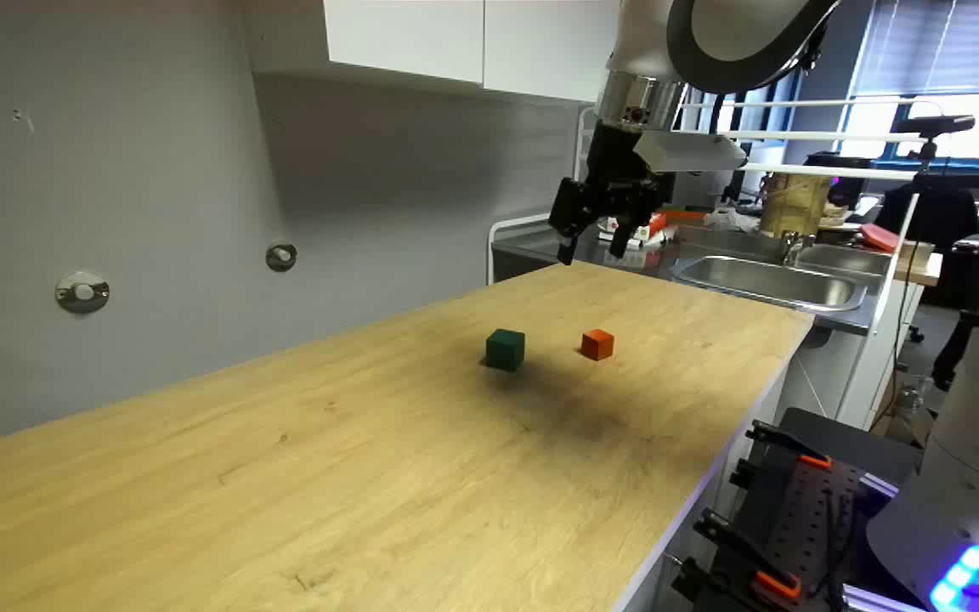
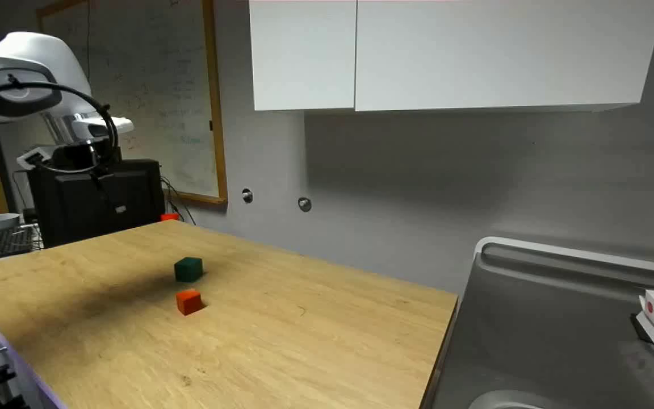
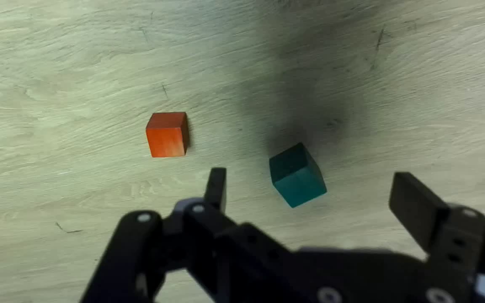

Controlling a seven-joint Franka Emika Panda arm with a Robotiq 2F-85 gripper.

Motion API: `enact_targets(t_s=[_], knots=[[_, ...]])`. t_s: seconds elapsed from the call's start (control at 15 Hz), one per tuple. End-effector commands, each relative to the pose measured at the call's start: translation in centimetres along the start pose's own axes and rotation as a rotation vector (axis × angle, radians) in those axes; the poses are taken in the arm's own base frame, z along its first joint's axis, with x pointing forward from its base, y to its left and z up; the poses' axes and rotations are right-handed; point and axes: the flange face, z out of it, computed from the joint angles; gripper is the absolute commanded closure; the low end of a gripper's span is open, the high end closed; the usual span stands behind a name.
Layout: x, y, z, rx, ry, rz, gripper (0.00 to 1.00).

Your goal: Put the orange block on the green block

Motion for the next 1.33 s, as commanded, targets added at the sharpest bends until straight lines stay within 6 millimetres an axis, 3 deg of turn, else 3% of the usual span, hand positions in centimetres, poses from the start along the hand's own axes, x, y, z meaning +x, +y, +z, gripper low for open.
enact_targets(t_s=[0.0,0.8,0.93,1.27], knots=[[0.0,0.0,-0.1,0.0,-0.001,0.0,0.0],[0.4,0.6,0.3,-0.02,0.007,0.024,0.0],[1.2,1.8,0.9,-0.03,-0.001,0.059,0.0],[3.6,7.1,3.7,-0.054,-0.062,0.163,0.0]])
